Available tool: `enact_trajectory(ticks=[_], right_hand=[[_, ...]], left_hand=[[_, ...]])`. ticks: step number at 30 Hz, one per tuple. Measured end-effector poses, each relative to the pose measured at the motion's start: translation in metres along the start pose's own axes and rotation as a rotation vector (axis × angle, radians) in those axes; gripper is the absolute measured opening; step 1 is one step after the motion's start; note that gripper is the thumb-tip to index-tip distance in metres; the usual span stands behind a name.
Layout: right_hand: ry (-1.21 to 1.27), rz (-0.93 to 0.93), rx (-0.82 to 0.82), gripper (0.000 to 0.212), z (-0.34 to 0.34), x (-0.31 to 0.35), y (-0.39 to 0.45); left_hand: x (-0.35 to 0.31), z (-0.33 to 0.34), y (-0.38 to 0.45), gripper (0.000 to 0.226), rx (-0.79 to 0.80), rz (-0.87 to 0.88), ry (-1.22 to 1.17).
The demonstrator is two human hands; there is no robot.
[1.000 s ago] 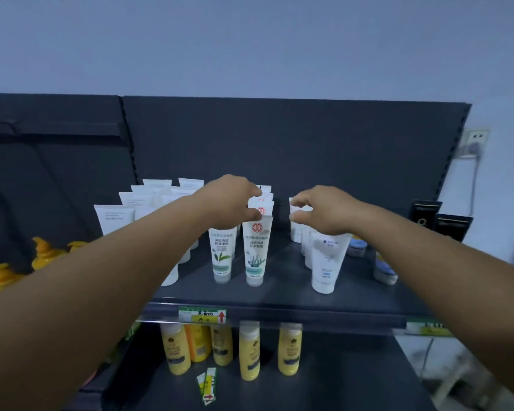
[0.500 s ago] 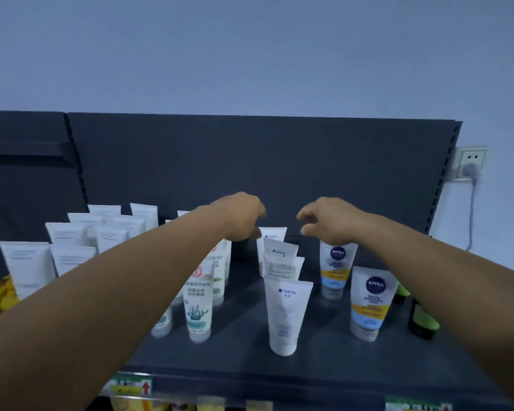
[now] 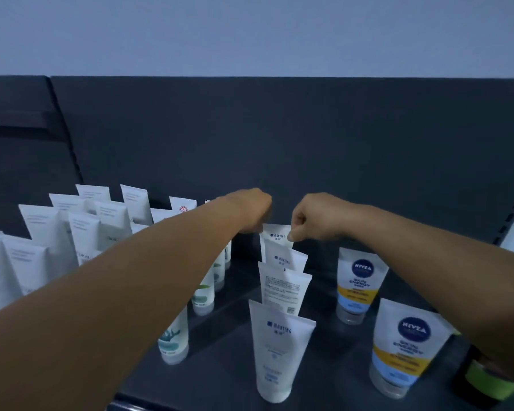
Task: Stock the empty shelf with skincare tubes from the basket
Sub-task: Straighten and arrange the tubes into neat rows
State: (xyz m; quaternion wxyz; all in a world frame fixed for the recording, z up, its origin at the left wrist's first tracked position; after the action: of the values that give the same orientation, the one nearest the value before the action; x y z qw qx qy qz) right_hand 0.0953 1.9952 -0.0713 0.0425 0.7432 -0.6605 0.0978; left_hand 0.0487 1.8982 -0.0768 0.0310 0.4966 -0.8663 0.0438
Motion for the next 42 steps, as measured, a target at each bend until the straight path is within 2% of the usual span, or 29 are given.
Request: enact_trajectory(ticks=[5, 9, 15, 22, 25, 28, 30, 36, 42], right_hand=[[-0.023, 0.020, -0.006, 0.008, -0.001, -0.011, 0.009], [-0.036, 0.056, 0.000, 0.018, 0.005, -0.019, 0.016], [0.009, 0.097, -0.025, 0.015, 0.006, -0.026, 0.015], [0.099, 0.075, -0.022, 0.023, 0.003, -0.014, -0.001], [0.103, 0.078, 0.035, 0.017, 0.003, -0.006, -0.014], [0.045, 0.100, 0.088, 0.009, 0.009, -0.004, -0.021], [0.036, 0.111, 0.089, 0.008, 0.014, -0.003, -0.021], [-0.062, 0.101, -0.007, 0.027, 0.016, 0.005, -0.018], [-0.030, 0.107, -0.091, 0.029, 0.016, 0.008, -0.012]], left_hand=[[-0.001, 0.003, 0.017, 0.019, 0.012, 0.000, 0.005], [-0.001, 0.004, 0.029, 0.016, -0.016, 0.039, 0.017], [-0.003, 0.001, 0.034, 0.013, -0.049, 0.099, 0.001], [-0.002, -0.007, 0.024, 0.015, -0.078, 0.129, -0.050], [-0.007, -0.016, 0.004, 0.019, -0.033, 0.210, -0.135], [-0.020, -0.011, -0.019, 0.026, 0.066, 0.278, -0.106], [-0.026, -0.006, -0.024, 0.026, 0.067, 0.270, -0.095], [-0.024, 0.000, -0.022, 0.019, -0.004, 0.189, -0.058], [-0.017, 0.000, -0.023, 0.019, -0.033, 0.148, -0.014]])
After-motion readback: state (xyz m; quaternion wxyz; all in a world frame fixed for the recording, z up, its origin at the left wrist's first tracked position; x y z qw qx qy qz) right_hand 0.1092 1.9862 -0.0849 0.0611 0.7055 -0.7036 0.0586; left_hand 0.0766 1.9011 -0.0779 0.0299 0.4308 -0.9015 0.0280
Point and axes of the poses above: each hand's wrist, its own y-axis towards the middle knuckle, its own z-axis out of the palm, x = y × z, the point moved 8 cm from there along y, towards the middle knuckle, and after that the axes turned 1 degree about x, right-handed, at the moved point
